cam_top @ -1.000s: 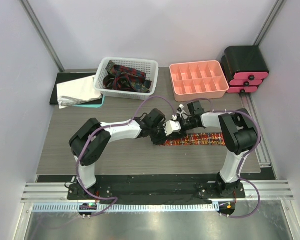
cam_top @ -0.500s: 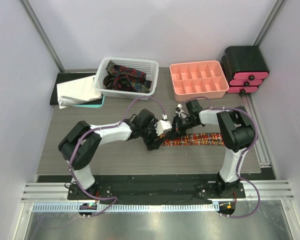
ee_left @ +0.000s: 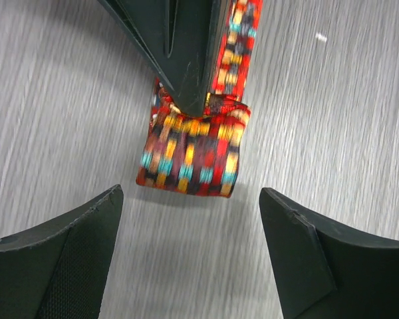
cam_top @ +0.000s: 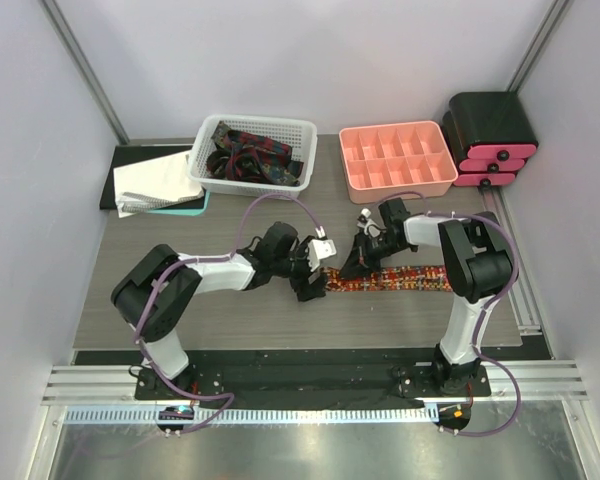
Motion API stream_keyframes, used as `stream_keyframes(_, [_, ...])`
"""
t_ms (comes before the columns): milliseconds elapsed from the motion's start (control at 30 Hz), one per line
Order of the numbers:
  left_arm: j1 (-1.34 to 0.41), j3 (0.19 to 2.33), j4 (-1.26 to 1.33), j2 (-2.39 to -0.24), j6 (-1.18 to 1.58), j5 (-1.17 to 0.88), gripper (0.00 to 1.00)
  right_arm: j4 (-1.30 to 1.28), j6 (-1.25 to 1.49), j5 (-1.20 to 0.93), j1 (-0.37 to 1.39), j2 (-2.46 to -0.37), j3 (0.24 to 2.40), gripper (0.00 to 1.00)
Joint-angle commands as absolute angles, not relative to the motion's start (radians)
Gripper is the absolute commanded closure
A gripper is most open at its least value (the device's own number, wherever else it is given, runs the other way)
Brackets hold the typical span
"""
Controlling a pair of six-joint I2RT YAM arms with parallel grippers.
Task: Roll the ties
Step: Roll the tie at the center of the board.
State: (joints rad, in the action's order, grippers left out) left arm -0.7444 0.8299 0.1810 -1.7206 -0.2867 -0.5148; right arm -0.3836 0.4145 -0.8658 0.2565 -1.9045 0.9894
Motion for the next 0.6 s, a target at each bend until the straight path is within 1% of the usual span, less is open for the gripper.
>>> stream_keyframes(0, [-0.739, 0.850, 0.331, -1.753, -0.267, -0.592, 0.18, -0.457, 0.307, -0.657, 0.227, -1.965, 0.957, 0.99])
stream_keyframes(300, [-0.738, 0.853, 0.423, -1.796, -0.264, -0.641, 0.19, -0.500, 0.258, -0.609, 0.227, -1.974, 0.959, 0.99])
stream_keyframes(567, [-0.739, 0.900, 0.454, -1.847, -0.239, -0.661, 0.25, -0.445, 0.288, -0.609, 0.250, -2.006, 0.974, 0.99])
